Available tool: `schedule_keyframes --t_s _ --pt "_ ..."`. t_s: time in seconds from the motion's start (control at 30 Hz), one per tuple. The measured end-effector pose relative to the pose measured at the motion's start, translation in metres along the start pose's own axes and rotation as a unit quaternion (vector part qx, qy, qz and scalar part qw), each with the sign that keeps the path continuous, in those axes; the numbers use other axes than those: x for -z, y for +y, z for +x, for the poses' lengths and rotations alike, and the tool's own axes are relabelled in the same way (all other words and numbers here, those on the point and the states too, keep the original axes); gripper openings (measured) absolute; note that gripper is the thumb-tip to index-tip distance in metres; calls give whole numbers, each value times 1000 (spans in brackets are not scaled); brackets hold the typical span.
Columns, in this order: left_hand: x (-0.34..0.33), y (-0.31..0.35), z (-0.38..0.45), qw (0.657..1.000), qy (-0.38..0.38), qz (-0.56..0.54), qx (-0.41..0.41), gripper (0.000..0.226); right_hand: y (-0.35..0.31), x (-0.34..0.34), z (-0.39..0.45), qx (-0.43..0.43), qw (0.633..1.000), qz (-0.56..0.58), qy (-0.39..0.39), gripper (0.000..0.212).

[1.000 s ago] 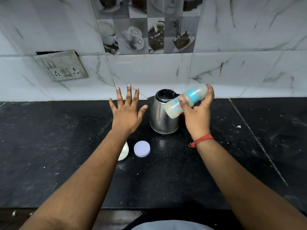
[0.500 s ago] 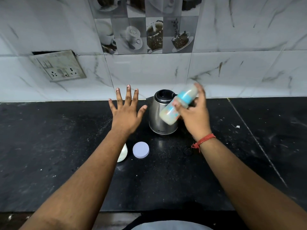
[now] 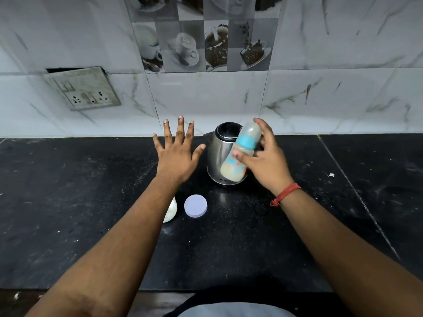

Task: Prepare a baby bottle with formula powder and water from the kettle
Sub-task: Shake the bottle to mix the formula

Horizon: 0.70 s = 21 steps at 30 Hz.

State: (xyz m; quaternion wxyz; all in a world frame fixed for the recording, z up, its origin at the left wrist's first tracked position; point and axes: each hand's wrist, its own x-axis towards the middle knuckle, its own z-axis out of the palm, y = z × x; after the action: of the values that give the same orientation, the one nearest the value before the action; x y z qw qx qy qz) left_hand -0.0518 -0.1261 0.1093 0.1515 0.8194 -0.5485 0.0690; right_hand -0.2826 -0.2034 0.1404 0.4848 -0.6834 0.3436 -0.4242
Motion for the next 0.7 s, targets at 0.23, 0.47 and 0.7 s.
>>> schedule_keyframes --t_s 0.23,0.47,0.7 --pt "-5 -1 -2 1000 -9 11 0 82 -3 -12 5 -2 1000 27 1 87" --pt "-5 -4 -2 1000 -9 22 6 80 -7 -5 13 25 991 58 118 85" --pt "-6 -5 -1 1000 -5 27 0 81 0 1 12 7 979 108 171 84"
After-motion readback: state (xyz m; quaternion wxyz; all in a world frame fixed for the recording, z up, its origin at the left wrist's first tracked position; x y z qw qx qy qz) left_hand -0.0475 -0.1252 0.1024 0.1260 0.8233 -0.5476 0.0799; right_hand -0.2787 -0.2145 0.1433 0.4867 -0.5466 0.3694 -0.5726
